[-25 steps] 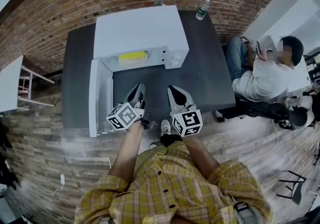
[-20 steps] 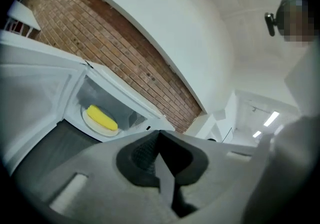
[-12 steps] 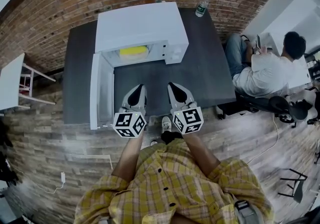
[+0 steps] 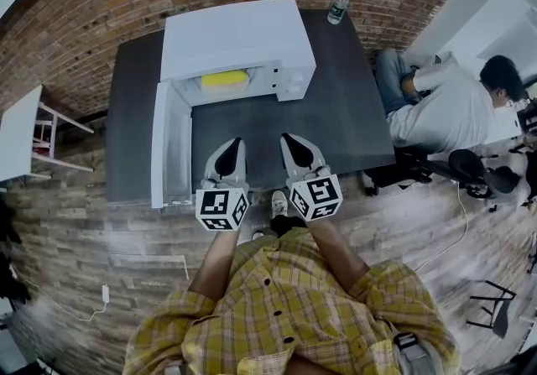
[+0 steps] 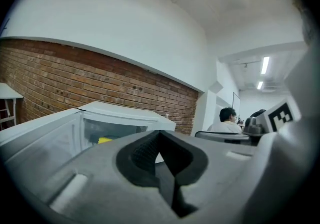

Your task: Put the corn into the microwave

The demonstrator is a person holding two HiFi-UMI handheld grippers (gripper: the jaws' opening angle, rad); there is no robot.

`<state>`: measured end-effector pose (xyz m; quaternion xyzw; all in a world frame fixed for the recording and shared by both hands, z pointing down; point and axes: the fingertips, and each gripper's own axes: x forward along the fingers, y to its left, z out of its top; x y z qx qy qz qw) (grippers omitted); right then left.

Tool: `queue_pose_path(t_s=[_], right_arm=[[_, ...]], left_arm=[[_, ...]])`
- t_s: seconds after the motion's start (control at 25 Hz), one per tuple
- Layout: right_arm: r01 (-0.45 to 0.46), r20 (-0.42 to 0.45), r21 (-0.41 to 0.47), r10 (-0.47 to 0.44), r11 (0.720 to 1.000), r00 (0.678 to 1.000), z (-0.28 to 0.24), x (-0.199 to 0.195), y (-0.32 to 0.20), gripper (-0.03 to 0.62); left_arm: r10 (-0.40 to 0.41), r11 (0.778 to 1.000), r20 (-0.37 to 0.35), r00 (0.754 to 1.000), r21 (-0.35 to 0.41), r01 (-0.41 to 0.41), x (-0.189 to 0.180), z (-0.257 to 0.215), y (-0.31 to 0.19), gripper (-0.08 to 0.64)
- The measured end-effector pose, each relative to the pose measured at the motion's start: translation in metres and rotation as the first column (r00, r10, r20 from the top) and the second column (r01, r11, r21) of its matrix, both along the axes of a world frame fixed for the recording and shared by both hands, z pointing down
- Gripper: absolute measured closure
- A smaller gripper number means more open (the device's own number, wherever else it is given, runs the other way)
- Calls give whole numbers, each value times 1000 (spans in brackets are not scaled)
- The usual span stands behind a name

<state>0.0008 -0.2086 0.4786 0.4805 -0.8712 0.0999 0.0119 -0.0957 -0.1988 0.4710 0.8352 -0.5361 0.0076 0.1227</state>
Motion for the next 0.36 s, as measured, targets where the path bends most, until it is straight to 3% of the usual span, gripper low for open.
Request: queue_pose_path(t_s=[0.36], right_arm=[[6,6,16,-6,1000,1000,-1,-3,6,589]], left_arm=[[-12,1000,47,999,26,11,-1,-2,8,561]])
